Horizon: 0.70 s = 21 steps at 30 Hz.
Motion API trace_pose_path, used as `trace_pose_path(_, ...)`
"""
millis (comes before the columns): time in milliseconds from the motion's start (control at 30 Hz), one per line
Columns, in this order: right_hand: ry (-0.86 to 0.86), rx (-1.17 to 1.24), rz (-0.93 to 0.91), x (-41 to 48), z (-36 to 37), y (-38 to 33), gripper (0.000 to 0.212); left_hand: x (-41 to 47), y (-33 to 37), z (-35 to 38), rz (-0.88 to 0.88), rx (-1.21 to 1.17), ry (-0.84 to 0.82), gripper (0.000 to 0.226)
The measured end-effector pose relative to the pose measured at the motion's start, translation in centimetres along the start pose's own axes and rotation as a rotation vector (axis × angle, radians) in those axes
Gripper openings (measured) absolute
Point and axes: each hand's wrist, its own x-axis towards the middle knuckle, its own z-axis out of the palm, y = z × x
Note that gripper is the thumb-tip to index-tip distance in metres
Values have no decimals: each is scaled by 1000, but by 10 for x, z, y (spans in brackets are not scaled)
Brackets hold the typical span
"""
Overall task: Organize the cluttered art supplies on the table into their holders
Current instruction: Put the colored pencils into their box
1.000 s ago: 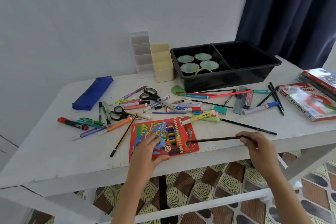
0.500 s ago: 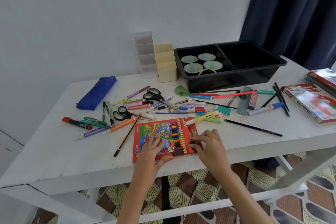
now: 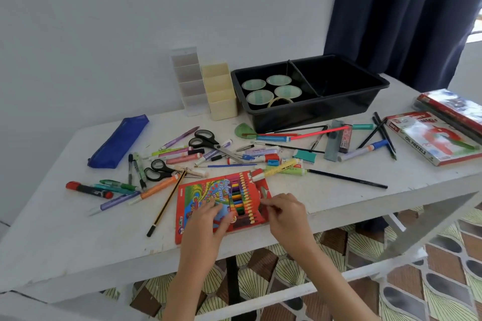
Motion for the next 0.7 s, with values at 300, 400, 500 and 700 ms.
trace_pose_path(300,139,63,73,31,-54,16,26,48,72,20,169,-65,68,32)
trace_pose_path(400,158,29,114,49,-77,32,22,75,94,35,220,-75,34,31)
trace_pose_path(500,170,0,154,71,-101,52,21,106,118,49,256,-45,27,31)
trace_pose_path(700,105,-178,234,133,-135,101,25,181,153,83,234,131,61,29)
